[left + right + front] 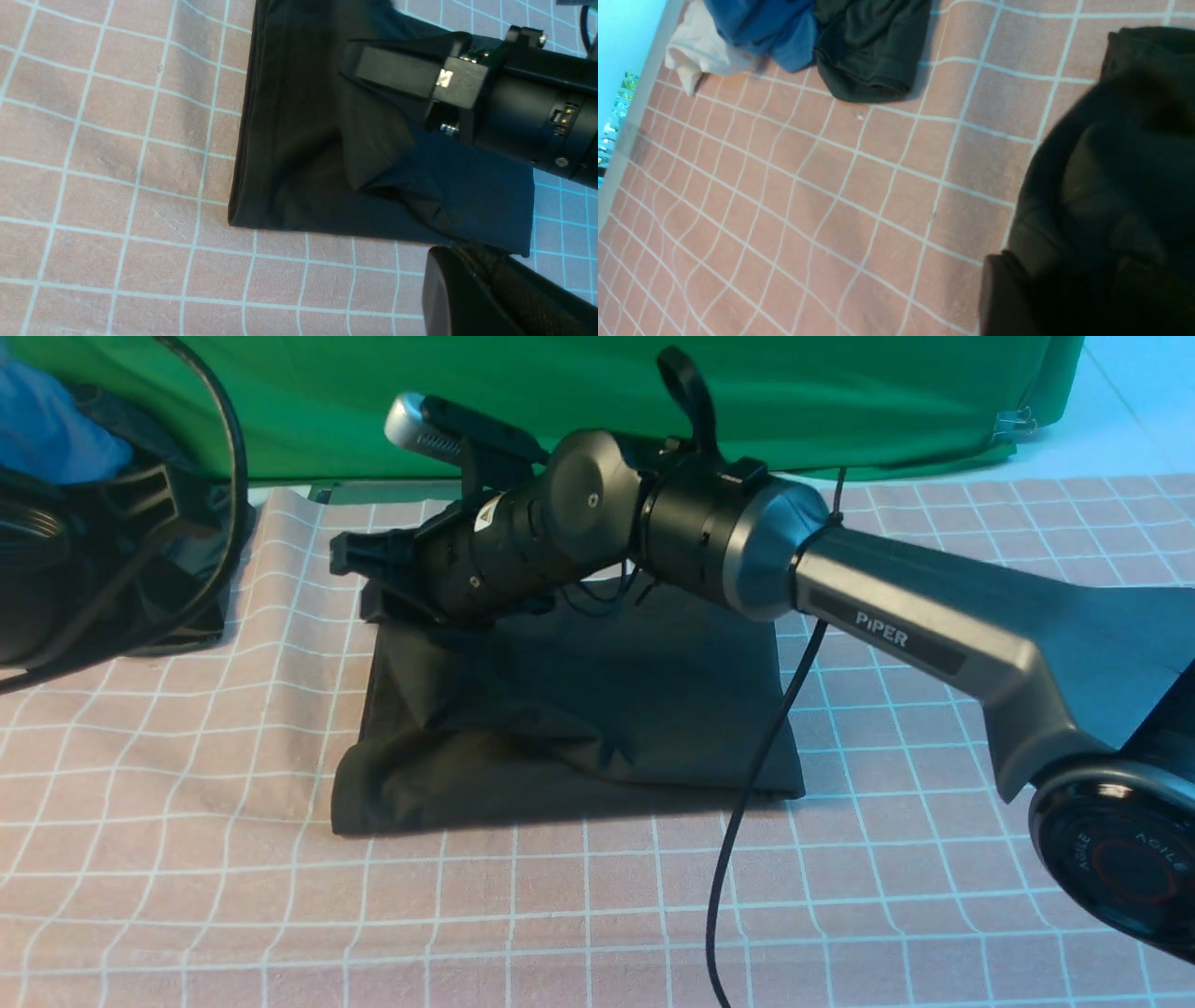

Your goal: Fold a long-sleeved shirt over a pink coffee tablecloth.

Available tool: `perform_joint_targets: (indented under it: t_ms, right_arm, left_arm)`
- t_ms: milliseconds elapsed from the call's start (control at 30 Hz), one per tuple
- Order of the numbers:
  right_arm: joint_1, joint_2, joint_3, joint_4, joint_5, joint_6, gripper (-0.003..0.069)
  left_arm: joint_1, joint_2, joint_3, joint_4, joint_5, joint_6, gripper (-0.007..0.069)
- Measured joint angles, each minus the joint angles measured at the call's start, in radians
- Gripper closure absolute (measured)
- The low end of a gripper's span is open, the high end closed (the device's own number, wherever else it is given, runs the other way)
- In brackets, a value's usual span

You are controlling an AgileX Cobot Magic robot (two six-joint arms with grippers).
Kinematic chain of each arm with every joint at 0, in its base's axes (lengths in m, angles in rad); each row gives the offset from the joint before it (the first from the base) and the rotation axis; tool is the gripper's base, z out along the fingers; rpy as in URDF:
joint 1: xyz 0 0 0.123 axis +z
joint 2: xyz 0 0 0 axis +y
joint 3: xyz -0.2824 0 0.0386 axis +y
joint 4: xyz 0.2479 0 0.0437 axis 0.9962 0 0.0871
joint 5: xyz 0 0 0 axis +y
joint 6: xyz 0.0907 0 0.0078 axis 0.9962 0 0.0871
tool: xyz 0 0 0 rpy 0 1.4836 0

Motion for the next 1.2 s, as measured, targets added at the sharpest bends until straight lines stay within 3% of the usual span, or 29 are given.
perform_joint_targets:
  t_ms: [67, 133, 267, 333, 367, 433, 533, 767, 933, 1200]
  right_arm:
    - [-0.001, -0.001, 0.0, 0.006, 0.014, -0.009, 0.02]
    - [-0.015, -0.008, 0.0, 0.011, 0.059, -0.036, 0.0184]
    - [-0.059, -0.038, 0.0, 0.0, 0.173, -0.166, 0.0212]
    - [-0.116, -0.099, 0.0, -0.026, 0.303, -0.291, 0.0333]
    - [-0.127, -0.104, 0.0, -0.03, 0.312, -0.298, 0.0346]
    - [-0.194, -0.166, 0.0, -0.056, 0.421, -0.372, 0.052]
    - [-0.271, -0.234, -0.001, -0.094, 0.535, -0.403, 0.0613]
    - [-0.377, -0.291, 0.037, -0.192, 0.688, -0.423, 0.0622]
    - [-0.363, -0.289, 0.169, -0.195, 0.688, -0.423, 0.0622]
    - [-0.337, -0.236, 0.423, -0.183, 0.513, -0.414, 0.0622]
  left_arm:
    - [0.0, 0.0, 0.0, 0.0, 0.001, 0.0, 0.0611]
    - [0.0, 0.0, 0.0, 0.0, 0.001, -0.001, 0.0611]
    - [0.0, 0.0, 0.0, 0.0, 0.001, -0.017, 0.0611]
    - [0.0, 0.015, 0.0, 0.0, 0.001, -0.021, 0.0611]
    - [0.0, 0.017, 0.0, 0.0, 0.001, -0.024, 0.0611]
    - [0.0, 0.061, 0.0, -0.002, -0.01, -0.024, 0.0611]
    - [0.0, 0.142, 0.0, -0.037, -0.056, 0.009, 0.0611]
    - [-0.008, 0.411, -0.064, -0.28, -0.194, 0.207, 0.0611]
    - [-0.071, 0.613, -0.164, -0.306, -0.236, 0.251, 0.0611]
    - [-0.181, 0.844, -0.211, -0.337, -0.304, 0.265, 0.0611]
